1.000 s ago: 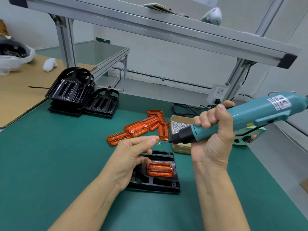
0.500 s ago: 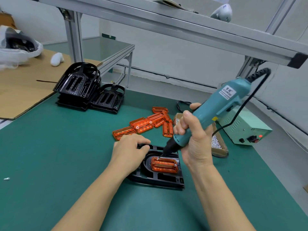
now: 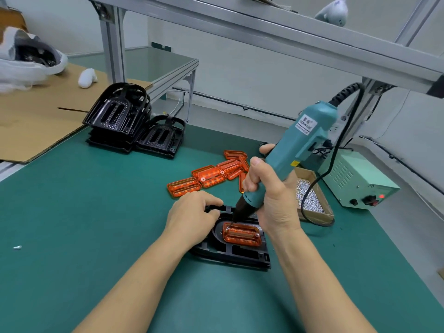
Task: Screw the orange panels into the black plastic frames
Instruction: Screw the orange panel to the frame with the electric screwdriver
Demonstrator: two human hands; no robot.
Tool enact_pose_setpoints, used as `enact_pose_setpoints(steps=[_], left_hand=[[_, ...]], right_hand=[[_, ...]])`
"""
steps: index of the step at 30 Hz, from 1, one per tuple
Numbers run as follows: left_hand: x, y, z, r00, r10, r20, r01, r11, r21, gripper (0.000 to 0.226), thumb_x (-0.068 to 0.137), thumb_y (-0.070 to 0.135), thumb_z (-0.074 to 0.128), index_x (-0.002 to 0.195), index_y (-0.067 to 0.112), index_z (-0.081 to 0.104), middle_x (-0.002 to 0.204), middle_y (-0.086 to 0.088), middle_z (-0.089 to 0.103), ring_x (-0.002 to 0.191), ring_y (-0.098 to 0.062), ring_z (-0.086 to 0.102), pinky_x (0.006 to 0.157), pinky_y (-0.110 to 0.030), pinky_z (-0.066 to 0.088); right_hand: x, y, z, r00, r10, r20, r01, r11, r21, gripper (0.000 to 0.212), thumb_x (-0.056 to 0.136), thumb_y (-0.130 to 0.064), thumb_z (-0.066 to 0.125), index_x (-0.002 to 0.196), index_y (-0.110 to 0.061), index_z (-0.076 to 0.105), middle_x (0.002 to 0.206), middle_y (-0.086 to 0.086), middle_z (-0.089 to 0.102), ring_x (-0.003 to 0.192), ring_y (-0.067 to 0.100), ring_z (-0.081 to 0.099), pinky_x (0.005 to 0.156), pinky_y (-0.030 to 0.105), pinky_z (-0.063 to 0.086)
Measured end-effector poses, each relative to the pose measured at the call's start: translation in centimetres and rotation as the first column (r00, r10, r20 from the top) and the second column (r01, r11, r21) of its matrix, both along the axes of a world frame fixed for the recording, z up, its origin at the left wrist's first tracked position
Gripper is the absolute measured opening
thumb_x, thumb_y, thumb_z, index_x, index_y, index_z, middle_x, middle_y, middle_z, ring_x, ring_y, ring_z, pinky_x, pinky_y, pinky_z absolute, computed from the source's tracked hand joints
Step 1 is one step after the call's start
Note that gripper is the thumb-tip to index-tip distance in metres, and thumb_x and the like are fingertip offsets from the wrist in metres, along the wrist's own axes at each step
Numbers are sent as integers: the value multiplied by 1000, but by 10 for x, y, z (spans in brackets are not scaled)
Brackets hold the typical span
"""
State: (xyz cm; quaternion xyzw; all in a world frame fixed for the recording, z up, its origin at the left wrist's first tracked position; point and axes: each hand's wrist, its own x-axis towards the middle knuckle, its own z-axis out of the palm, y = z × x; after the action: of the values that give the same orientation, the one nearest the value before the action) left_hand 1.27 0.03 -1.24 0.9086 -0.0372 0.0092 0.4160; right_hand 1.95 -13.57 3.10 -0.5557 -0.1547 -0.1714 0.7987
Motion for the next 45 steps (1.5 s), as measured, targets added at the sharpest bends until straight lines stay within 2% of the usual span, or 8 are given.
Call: enact_pose_setpoints(steps=[6, 9, 12, 22, 31, 40, 45], left_hand=[[0, -1, 0, 1000, 10, -6, -10, 1000, -3, 24, 89, 24, 62, 110, 35, 69, 118, 13, 64, 113, -11, 55, 95, -34, 46], [0, 0, -1, 1000, 9, -11, -9, 1000, -5, 24, 89, 25, 62, 109, 36, 69, 117, 14, 64, 110, -10, 55, 93, -32, 46], [1, 0, -2, 1000, 5, -14, -5, 1000, -6, 24, 89, 25, 61, 109, 36, 69, 116, 15, 64, 110, -10, 55, 92, -33, 47], [1, 1, -4, 1000, -5, 5, 5, 1000, 4, 24, 88, 25, 62, 108, 37, 69, 116, 17, 64, 111, -8, 55, 92, -31, 45], [3, 0, -5, 1000, 5, 20, -6, 1000, 6, 24, 88, 25, 62, 109, 36, 69, 117, 18, 64, 112, -7, 54, 92, -31, 46], [2, -1, -5, 999, 14, 34, -14, 1000, 17, 24, 88, 24, 62, 108, 36, 69, 116, 18, 65, 109, -7, 56, 90, -31, 47], [2, -1, -6, 999, 18, 42, -18, 1000, 19, 24, 88, 24, 62, 107, 37, 69, 115, 19, 65, 109, -7, 56, 90, -31, 46]], right_hand=[[5, 5, 2, 995, 98, 14, -94, 982, -163, 19, 82, -13, 65, 91, -30, 61, 51, -6, 46, 46, 15, 39, 55, 29, 37], [7, 5, 2, 984, 179, 23, -169, 960, -223, 20, 80, -18, 65, 96, -28, 60, 52, -8, 47, 47, 13, 40, 55, 28, 38], [8, 5, 1, 982, 188, 31, -175, 952, -249, 21, 81, -17, 65, 98, -27, 60, 53, -6, 47, 47, 14, 40, 54, 29, 39], [7, 4, -3, 990, 132, 42, -119, 966, -231, 27, 80, -20, 66, 104, -24, 54, 53, -7, 49, 47, 14, 41, 56, 28, 39], [3, 2, -1, 976, 214, 44, -200, 955, -219, 19, 78, -16, 68, 90, -29, 59, 57, -4, 50, 46, 14, 41, 54, 29, 38], [-1, -3, -2, 975, 213, 57, -201, 965, -167, 24, 80, -12, 64, 100, -18, 54, 54, -5, 50, 46, 12, 43, 55, 27, 42], [0, -4, -2, 980, 193, 56, -180, 966, -185, 18, 80, -14, 66, 93, -22, 56, 54, -5, 49, 46, 14, 42, 55, 28, 41]])
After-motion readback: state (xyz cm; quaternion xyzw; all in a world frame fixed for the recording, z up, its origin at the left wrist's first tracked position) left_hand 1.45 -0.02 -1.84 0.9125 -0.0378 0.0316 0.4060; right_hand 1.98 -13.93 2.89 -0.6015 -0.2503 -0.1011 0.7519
